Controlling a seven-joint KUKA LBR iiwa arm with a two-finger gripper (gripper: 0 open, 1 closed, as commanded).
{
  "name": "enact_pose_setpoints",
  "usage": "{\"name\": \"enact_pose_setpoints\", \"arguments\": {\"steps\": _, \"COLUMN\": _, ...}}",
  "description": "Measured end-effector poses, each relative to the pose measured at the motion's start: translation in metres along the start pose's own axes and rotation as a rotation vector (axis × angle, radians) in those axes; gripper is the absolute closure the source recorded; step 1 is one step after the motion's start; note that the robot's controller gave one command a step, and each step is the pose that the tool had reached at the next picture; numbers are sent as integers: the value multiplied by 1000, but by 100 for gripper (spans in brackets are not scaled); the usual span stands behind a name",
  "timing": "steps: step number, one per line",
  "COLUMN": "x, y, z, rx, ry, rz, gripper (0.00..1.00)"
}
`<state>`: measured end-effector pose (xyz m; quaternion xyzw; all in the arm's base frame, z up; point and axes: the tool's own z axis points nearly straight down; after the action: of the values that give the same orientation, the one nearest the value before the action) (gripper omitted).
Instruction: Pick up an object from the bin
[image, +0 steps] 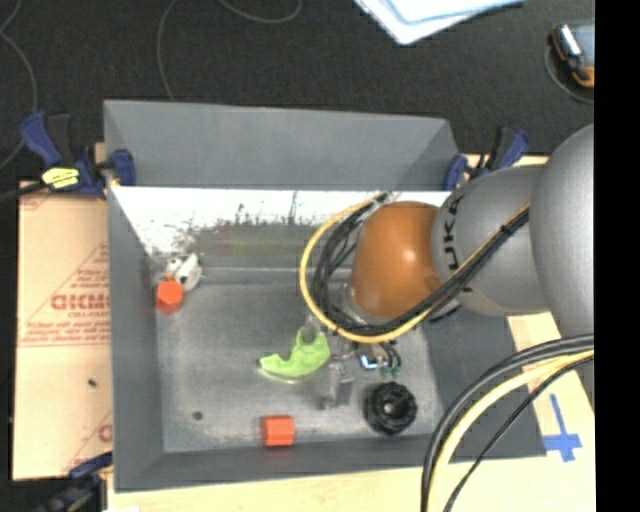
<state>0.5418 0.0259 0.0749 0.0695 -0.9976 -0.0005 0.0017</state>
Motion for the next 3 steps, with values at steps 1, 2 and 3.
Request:
{"name": "enact_pose_setpoints", "arguments": {"steps": 1, "x": -2, "y": 5, "z": 12, "rx": 0, "ry": -15, "rz": 144, "gripper": 100}}
{"name": "enact_pose_setpoints", "arguments": {"steps": 2, "x": -1, "y": 8, "z": 4, "rx": 0, "ry": -16, "rz": 189, "gripper": 100}}
{"name": "enact_pose_setpoints", "arguments": {"steps": 3, "x": 5, "y": 8, "z": 4, "rx": 1, "ry": -15, "rz": 150, "gripper": 100}}
